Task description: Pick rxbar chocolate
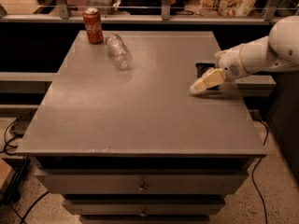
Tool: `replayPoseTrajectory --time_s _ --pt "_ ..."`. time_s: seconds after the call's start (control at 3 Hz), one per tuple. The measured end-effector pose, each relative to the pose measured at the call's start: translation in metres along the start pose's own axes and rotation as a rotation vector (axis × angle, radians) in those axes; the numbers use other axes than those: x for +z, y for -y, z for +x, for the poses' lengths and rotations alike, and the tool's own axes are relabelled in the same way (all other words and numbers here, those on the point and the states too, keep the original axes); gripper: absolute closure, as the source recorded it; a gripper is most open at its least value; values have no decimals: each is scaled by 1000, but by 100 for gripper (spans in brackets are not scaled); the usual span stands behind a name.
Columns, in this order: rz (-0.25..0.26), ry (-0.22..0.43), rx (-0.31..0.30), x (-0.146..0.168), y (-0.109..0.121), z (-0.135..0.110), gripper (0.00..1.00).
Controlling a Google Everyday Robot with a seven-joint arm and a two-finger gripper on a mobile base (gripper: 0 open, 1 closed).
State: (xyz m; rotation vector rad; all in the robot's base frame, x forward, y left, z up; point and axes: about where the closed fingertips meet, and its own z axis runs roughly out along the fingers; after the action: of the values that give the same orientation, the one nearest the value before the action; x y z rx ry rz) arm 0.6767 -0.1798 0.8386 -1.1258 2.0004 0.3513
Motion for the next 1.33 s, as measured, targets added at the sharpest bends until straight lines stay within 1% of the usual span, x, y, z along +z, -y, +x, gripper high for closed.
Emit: replayPoseTrajectory --time_s 0.33,0.67,1.33 --pt "-30 -6 27 13 0 8 15" --pt "-46 -9 49 18 1 13 46" --pt "-45 -9 48 11 2 5 93"
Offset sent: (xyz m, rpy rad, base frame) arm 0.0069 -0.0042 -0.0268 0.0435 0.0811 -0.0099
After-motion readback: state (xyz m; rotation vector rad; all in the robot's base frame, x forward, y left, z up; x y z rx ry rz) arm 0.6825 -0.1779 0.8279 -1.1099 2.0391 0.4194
